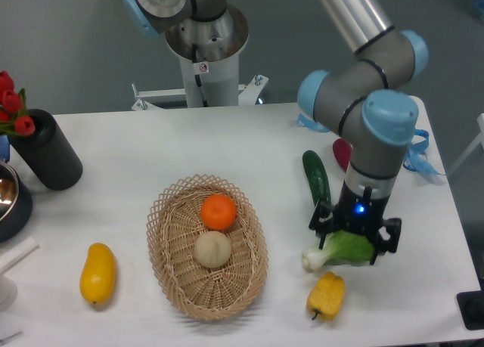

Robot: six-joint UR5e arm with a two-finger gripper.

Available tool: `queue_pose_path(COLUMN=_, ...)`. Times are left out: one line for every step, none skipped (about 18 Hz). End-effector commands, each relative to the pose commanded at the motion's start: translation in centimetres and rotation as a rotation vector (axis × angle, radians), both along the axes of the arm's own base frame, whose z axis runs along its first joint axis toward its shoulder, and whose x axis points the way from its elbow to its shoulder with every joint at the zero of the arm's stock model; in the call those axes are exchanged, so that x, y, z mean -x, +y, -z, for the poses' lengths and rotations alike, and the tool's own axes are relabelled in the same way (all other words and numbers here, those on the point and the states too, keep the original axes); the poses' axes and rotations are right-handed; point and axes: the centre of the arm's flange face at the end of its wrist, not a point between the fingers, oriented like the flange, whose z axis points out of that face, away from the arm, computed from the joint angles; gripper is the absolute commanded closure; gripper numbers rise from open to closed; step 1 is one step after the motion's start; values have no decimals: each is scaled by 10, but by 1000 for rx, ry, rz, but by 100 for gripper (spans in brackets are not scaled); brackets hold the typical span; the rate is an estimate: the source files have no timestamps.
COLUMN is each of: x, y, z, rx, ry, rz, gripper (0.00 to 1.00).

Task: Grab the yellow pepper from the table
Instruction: 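Move the open gripper down toward the bok choy and yellow pepper, then lower the open gripper over the yellow bell pepper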

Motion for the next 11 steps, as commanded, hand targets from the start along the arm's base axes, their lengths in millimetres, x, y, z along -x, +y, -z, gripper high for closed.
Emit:
queue_pose_path(x=0, y=2, z=3, rx=0, ry=-3, rz=3, gripper=0)
queue_pose_path(x=1, y=3, z=9, rx=5, ry=-7, rz=9, gripper=0)
queue_pose_path(x=1, y=3, z=15, rx=10, ry=-10, rz=14, gripper=0)
queue_pose_path(x=2, y=3, z=19, rx=14, ry=-4, rz=31, gripper=0)
queue_pose_path(x=0, y=3, z=26, rx=21, ry=10, rz=85, gripper=0)
queue_pose_path(x=-1, y=3, z=27, rx=24, ry=15, rz=107, gripper=0)
queue_pose_path(x=-1, y=3, z=30, rx=26, ry=16, rz=114, gripper=0)
queue_pose_path(x=0, y=3, z=33, rx=28, ry=16, rz=119, gripper=0)
queue_pose_path(x=3, y=5, z=36, rx=30, ry=20, rz=126, gripper=0)
queue_pose_path(x=5, y=6, z=41, rx=34, ry=15, rz=126, gripper=0)
queue_pose_path(x=4, y=8, z=42, rx=31, ry=20, rz=127, gripper=0)
